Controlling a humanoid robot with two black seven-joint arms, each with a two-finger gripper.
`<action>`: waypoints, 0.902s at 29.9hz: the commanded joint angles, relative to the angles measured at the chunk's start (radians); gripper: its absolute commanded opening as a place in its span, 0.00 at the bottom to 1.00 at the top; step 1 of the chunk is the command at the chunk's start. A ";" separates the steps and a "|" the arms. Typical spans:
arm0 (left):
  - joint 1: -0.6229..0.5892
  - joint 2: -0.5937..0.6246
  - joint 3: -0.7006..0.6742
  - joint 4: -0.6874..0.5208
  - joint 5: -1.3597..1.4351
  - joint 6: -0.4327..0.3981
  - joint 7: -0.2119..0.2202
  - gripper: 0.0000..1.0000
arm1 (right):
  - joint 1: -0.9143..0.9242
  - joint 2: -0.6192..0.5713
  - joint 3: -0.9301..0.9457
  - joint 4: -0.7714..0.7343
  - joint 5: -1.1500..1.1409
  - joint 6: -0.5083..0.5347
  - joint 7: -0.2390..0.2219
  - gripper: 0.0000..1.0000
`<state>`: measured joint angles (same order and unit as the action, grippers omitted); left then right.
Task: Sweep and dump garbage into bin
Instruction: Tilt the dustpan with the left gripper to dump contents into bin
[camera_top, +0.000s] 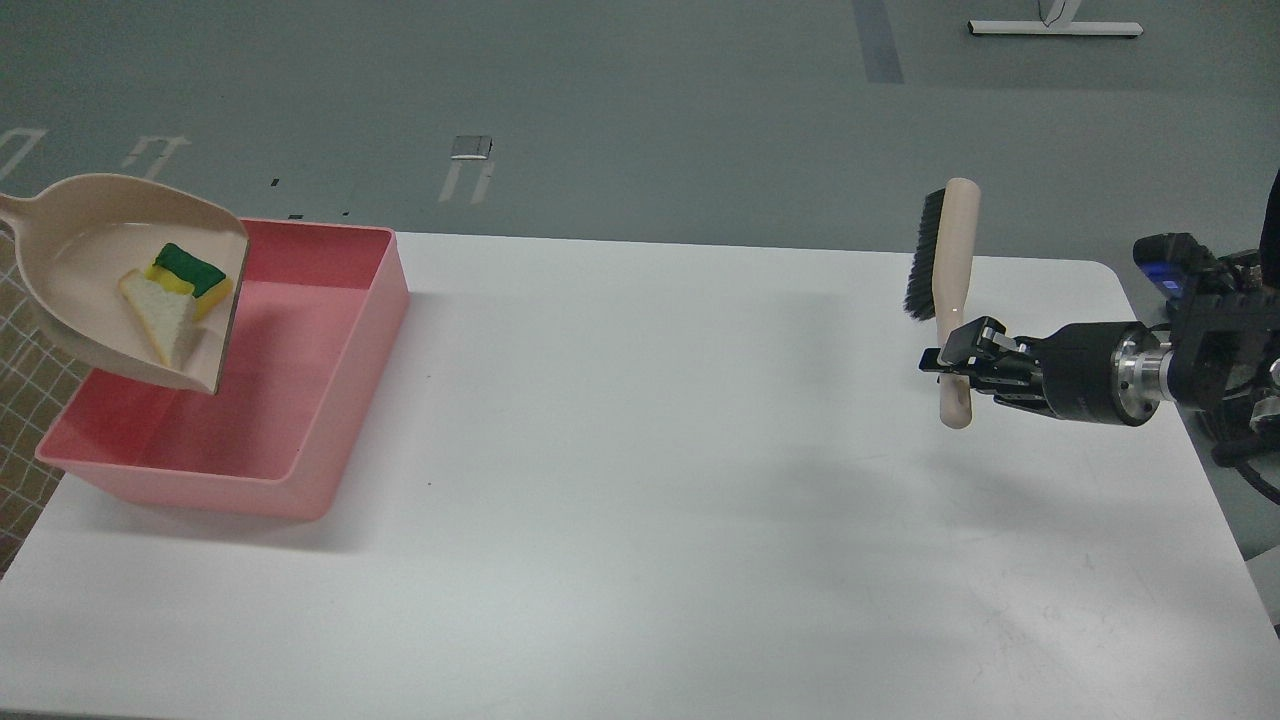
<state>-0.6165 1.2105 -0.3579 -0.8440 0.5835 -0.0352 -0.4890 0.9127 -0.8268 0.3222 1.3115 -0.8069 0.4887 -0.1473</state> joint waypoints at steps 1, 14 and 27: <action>-0.012 0.000 -0.004 -0.006 0.039 0.026 0.000 0.00 | 0.000 -0.002 0.000 0.000 0.000 0.000 0.000 0.00; -0.069 0.055 -0.010 -0.076 0.147 0.087 0.000 0.00 | -0.003 -0.002 0.001 -0.001 -0.001 0.000 0.000 0.00; -0.080 0.142 -0.013 -0.256 0.288 0.195 0.000 0.00 | -0.003 0.000 0.000 -0.001 0.000 0.000 0.000 0.00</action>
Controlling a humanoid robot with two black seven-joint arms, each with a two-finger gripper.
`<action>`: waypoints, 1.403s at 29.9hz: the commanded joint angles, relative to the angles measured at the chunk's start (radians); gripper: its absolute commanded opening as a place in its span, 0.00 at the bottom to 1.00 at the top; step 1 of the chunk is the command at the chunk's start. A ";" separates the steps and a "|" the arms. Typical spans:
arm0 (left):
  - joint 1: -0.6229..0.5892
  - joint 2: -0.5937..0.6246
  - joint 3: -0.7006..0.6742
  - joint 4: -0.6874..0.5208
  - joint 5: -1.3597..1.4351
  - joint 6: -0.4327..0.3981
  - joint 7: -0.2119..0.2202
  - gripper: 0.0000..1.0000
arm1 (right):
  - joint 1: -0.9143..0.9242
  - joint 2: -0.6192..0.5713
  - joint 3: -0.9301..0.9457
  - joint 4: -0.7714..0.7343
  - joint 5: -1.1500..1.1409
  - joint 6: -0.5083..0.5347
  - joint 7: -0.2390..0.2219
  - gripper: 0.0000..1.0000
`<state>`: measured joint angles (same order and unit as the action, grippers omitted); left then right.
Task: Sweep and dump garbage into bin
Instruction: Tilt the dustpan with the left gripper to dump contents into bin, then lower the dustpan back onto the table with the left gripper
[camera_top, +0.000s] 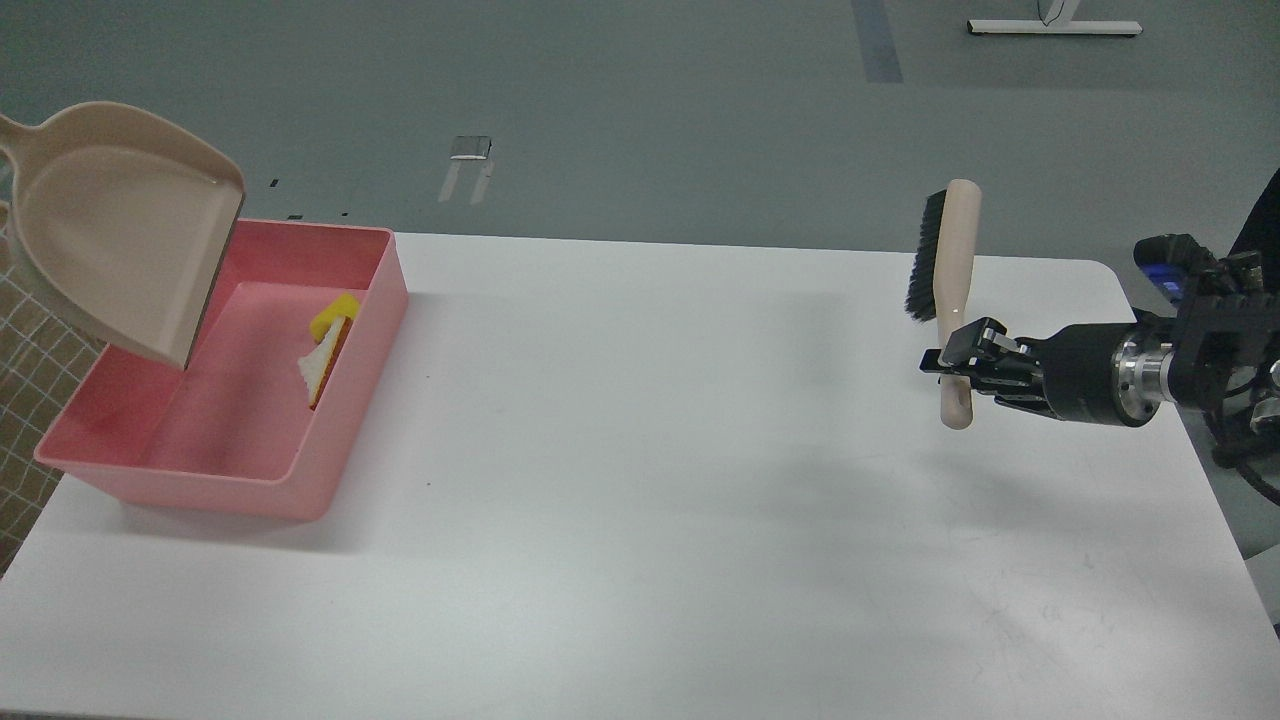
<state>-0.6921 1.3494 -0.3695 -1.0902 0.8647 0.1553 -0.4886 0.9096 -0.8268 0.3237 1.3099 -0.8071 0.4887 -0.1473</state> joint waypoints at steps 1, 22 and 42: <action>-0.015 0.004 -0.002 -0.011 0.007 0.004 0.000 0.00 | 0.000 0.000 0.000 0.000 0.000 0.000 0.000 0.00; -0.121 -0.042 -0.029 -0.188 -0.296 -0.212 0.000 0.00 | 0.003 0.000 0.001 0.002 0.000 0.000 0.000 0.00; -0.047 -0.501 0.006 -0.266 -0.363 -0.003 0.008 0.00 | 0.005 0.026 0.005 0.003 0.000 0.000 0.000 0.00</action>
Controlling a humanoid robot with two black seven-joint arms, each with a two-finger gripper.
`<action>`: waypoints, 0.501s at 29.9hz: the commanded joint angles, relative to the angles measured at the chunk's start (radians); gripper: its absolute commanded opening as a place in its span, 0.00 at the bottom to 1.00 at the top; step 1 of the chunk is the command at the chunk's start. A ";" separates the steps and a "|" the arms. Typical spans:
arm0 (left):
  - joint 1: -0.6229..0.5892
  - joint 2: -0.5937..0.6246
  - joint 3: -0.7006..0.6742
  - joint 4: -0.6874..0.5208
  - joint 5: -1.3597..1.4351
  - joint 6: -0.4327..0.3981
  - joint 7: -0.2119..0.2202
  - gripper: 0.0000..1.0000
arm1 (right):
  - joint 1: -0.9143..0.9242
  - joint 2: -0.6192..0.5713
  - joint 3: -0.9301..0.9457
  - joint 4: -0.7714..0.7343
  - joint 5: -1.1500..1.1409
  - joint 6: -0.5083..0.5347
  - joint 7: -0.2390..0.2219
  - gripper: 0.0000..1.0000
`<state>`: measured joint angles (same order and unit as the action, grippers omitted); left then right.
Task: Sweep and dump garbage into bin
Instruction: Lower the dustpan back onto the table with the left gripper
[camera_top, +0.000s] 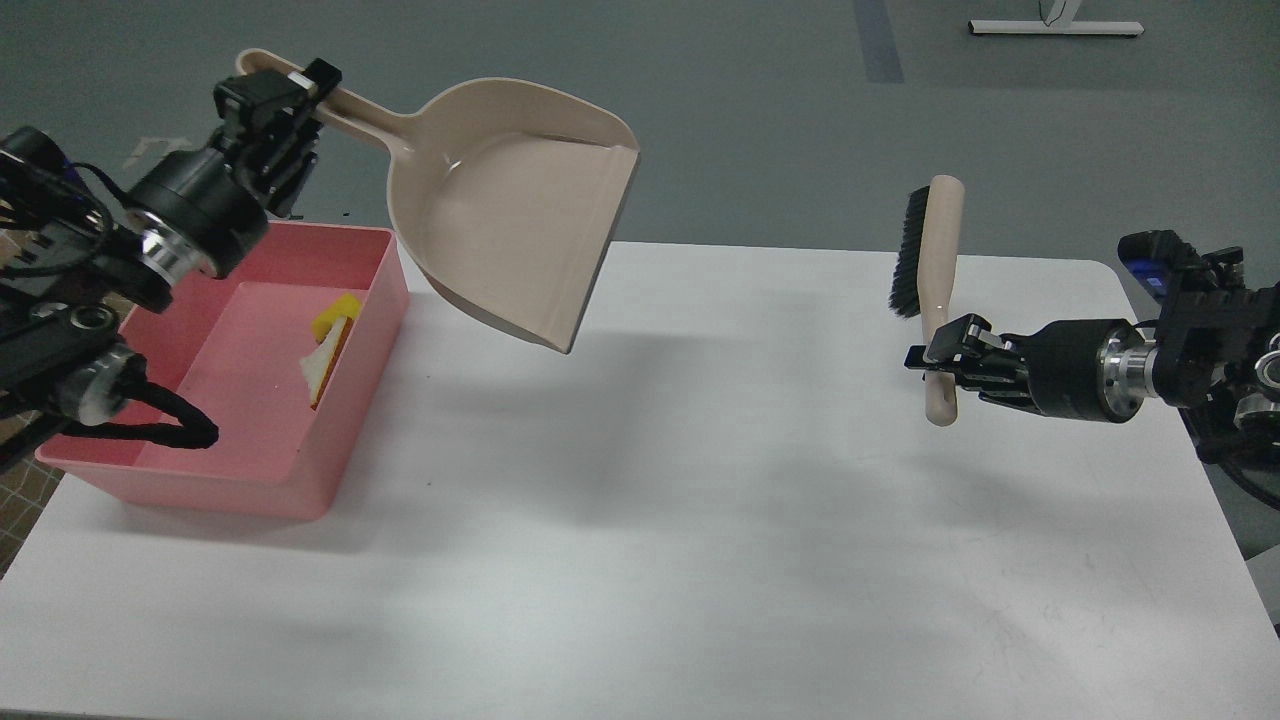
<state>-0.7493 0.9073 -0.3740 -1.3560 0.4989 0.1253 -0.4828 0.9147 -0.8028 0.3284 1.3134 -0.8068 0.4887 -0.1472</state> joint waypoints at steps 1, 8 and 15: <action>0.010 -0.094 0.030 0.000 0.004 0.042 0.003 0.00 | 0.000 0.002 -0.002 0.000 0.000 0.000 0.000 0.00; 0.005 -0.247 0.156 0.012 0.017 0.114 0.001 0.00 | -0.003 0.002 -0.003 0.000 0.000 0.000 0.000 0.00; -0.002 -0.347 0.188 0.089 0.017 0.145 0.001 0.00 | -0.005 0.002 -0.006 0.000 0.000 0.000 0.000 0.00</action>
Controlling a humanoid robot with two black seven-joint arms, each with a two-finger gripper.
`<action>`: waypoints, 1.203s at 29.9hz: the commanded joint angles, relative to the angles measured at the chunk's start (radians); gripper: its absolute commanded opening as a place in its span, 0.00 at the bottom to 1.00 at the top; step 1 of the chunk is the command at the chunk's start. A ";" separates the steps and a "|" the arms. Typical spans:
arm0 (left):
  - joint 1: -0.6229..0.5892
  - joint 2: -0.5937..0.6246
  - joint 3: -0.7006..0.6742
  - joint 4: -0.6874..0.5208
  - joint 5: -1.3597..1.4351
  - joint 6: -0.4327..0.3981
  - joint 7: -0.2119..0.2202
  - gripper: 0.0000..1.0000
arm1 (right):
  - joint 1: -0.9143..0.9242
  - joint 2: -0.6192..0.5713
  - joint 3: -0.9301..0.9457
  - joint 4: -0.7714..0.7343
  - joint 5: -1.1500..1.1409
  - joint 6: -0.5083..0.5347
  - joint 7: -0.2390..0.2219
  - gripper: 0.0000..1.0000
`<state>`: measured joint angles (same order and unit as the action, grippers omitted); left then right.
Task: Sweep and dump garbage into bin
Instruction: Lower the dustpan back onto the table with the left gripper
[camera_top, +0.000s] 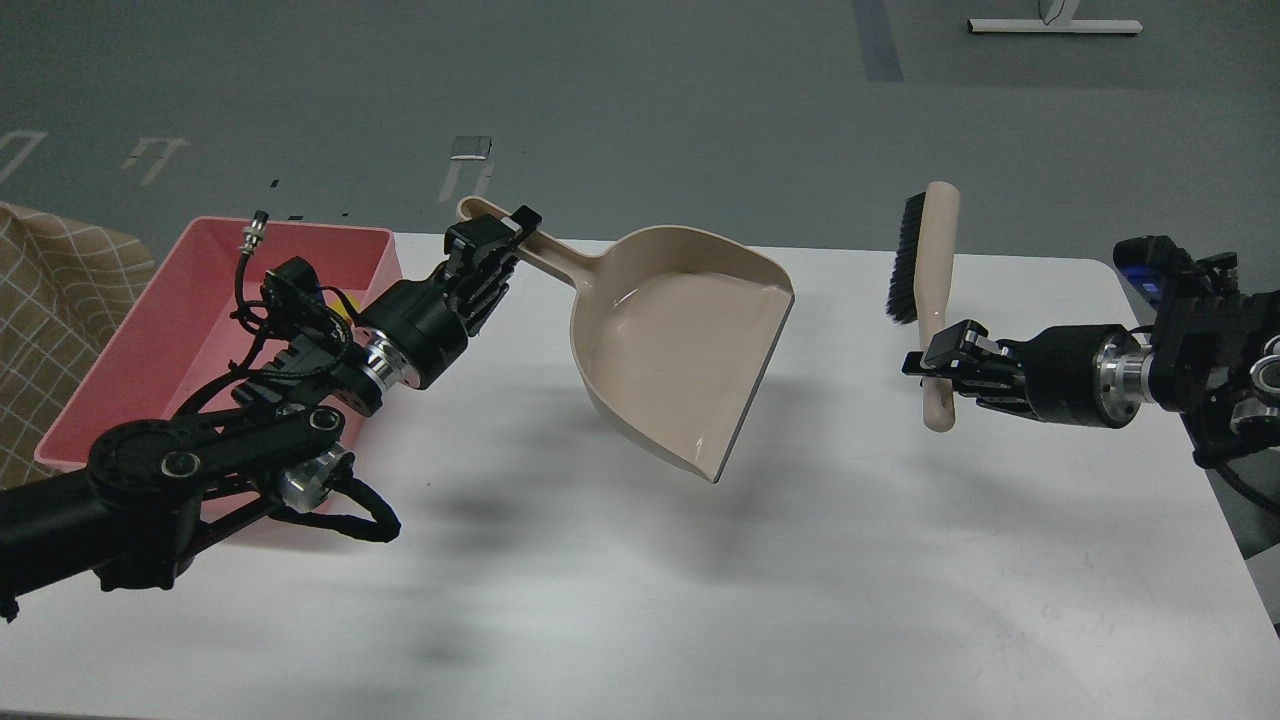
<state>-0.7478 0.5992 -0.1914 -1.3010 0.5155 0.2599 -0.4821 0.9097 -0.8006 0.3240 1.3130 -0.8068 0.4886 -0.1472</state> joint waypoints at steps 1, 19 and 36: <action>-0.005 -0.053 0.006 0.055 0.003 0.015 0.000 0.00 | 0.000 0.001 -0.003 0.000 0.000 0.000 0.000 0.00; 0.001 -0.108 0.040 0.249 0.043 0.033 -0.007 0.00 | -0.035 -0.006 -0.010 0.003 -0.003 0.000 -0.008 0.00; 0.028 -0.186 0.043 0.276 0.041 0.064 -0.003 0.00 | -0.020 -0.014 -0.095 -0.001 -0.034 0.000 -0.011 0.00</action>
<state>-0.7241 0.4268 -0.1476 -1.0307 0.5571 0.3231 -0.4832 0.8861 -0.8129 0.2342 1.3124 -0.8228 0.4887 -0.1581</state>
